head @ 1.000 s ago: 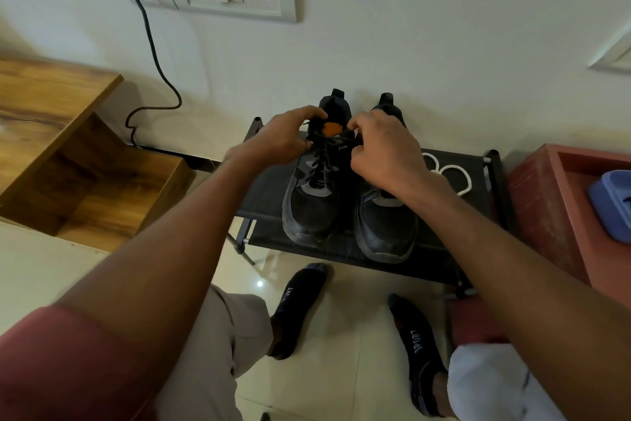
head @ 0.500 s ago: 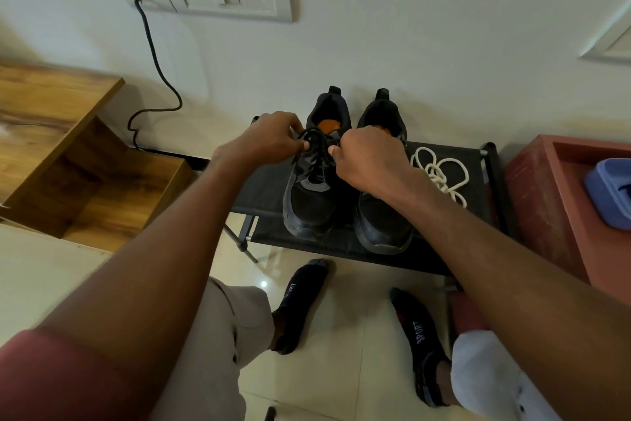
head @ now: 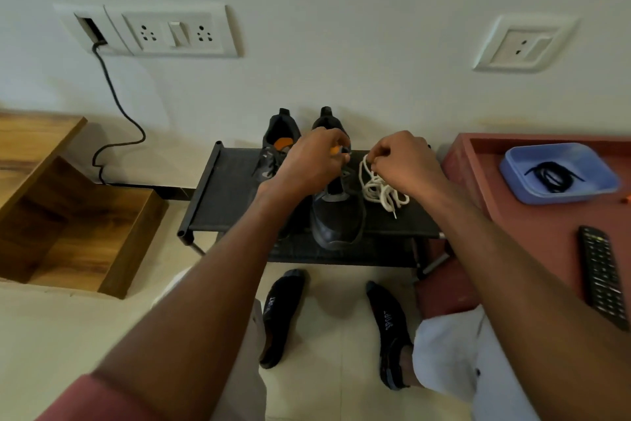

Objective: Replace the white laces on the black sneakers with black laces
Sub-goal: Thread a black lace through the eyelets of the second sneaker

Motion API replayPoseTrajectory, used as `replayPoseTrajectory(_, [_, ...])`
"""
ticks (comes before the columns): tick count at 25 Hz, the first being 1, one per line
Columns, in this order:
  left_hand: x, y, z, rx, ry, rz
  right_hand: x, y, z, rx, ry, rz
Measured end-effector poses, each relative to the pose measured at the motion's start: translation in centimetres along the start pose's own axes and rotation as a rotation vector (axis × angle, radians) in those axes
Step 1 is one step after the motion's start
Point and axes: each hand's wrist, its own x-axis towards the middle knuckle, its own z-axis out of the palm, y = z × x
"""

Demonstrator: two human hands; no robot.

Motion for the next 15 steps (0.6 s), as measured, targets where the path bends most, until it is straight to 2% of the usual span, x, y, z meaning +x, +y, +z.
replayPoseTrajectory(2, [1.0, 0.7, 1.2, 0.081, -0.035, 0.006, 0.6, 1.4, -0.6, -0.037, -0.031, 0.024])
replayPoseTrajectory(6, [2.5, 0.4, 3.0, 0.305, -0.139, -0.130, 1.8, 3.5, -1.6, -0.039, -0.049, 0.063])
replayPoseTrajectory(10, [4.5, 3.0, 5.2, 0.163, -0.016, 0.009, 2.8, 5.0, -3.2, 0.008, 0.102, 0.146])
replayPoseTrajectory(15, [5.5, 7.0, 9.5, 0.147, -0.164, 0.095, 2.6, 7.0, -4.3, 0.121, 0.250, 0.266])
